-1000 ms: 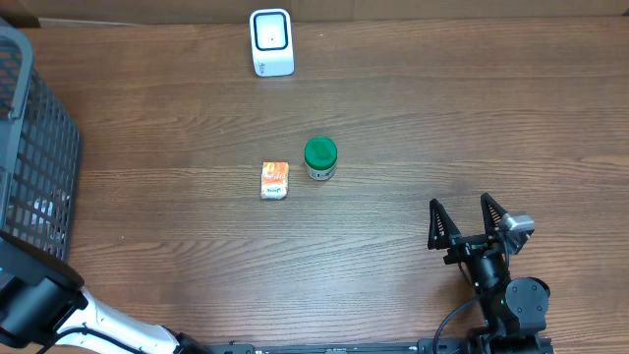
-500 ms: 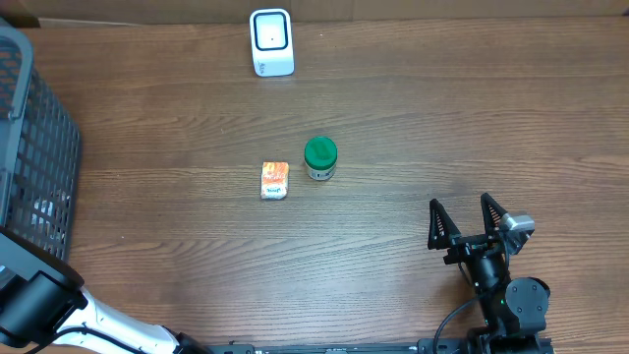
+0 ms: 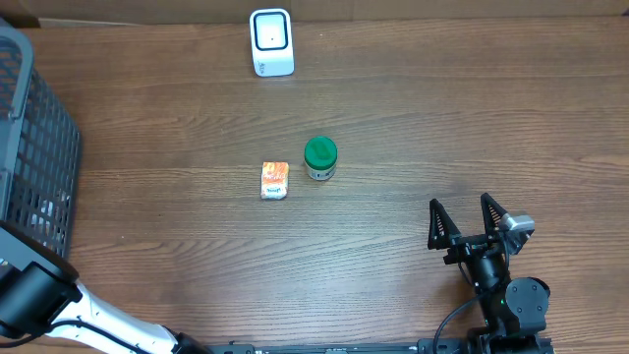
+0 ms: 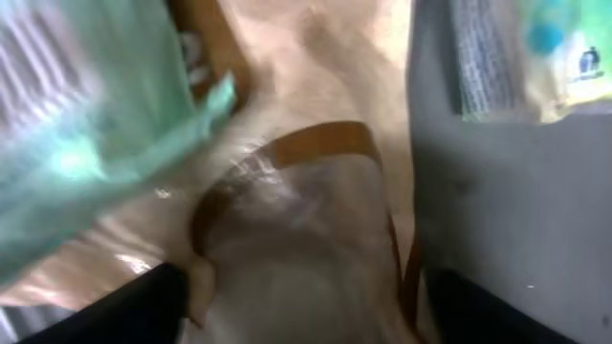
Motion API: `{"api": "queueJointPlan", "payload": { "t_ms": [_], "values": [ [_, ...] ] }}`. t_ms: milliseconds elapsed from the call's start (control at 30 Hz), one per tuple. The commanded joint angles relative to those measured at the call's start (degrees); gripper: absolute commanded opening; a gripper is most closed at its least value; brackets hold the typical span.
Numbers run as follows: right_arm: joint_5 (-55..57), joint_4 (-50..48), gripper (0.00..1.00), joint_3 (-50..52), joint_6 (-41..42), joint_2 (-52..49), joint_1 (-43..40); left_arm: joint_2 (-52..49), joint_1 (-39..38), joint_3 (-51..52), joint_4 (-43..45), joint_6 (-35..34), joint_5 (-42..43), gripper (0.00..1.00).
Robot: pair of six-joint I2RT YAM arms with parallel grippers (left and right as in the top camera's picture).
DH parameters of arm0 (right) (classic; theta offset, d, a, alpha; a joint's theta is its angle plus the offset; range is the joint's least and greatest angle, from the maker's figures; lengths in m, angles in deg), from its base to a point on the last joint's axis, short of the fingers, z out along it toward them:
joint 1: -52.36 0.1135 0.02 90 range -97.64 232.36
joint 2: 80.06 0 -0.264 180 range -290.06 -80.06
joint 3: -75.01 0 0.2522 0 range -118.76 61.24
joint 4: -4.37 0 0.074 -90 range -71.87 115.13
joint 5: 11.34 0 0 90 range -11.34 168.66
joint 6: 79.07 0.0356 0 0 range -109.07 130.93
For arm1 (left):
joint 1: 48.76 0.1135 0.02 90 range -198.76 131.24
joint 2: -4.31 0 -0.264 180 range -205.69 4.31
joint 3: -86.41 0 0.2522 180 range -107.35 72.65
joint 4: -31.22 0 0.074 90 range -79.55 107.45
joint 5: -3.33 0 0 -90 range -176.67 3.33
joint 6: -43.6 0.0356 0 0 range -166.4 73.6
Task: Scan the item barcode
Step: 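Reach the left gripper into the basket and grasp the clear bag, then lift the brown-labeled snack bag out and drop it beside the box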
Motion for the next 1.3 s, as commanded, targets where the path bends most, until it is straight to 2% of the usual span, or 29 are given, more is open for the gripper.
{"api": "queueJointPlan", "payload": {
  "t_ms": [0,33,267,433,600,700,867,1067,1267],
  "values": [
    [-0.09,-0.28,1.0,0.59,0.13,0.57,0.31,-2.93,-0.44,0.7,-1.27,0.92,0.28,0.6],
    [-0.09,-0.28,1.0,0.61,0.13,0.57,0.31,-2.93,-0.44,0.7,-1.27,0.92,0.28,0.5],
    [-0.09,-0.28,1.0,0.59,0.13,0.57,0.31,-2.84,-0.37,-1.25,-3.87,0.9,0.33,0.06],
    [-0.09,-0.28,1.0,0.61,0.13,0.57,0.31,-2.75,-0.44,-5.31,-8.17,0.87,0.61,0.04],
    [-0.09,-0.28,1.0,0.61,0.13,0.57,0.31,-2.58,-0.44,-13.73,-15.47,0.87,3.89,0.04],
    [-0.09,-0.28,1.0,0.61,0.13,0.57,0.31,-1.6,-0.44,-19.78,-19.61,0.83,8.61,0.04],
    [-0.09,-0.28,1.0,0.61,0.13,0.57,0.31,1.73,-0.42,-30.77,-24.79,0.39,22.62,0.04],
    [-0.09,-0.28,1.0,0.59,0.13,0.57,0.31,9.44,-0.44,-41.62,-25.9,0.11,30.47,0.04],
    [-0.09,-0.28,1.0,0.61,0.13,0.57,0.31,18.53,-0.57,-46.4,-25.7,-3.04,39.04,0.04]
  ]
}}
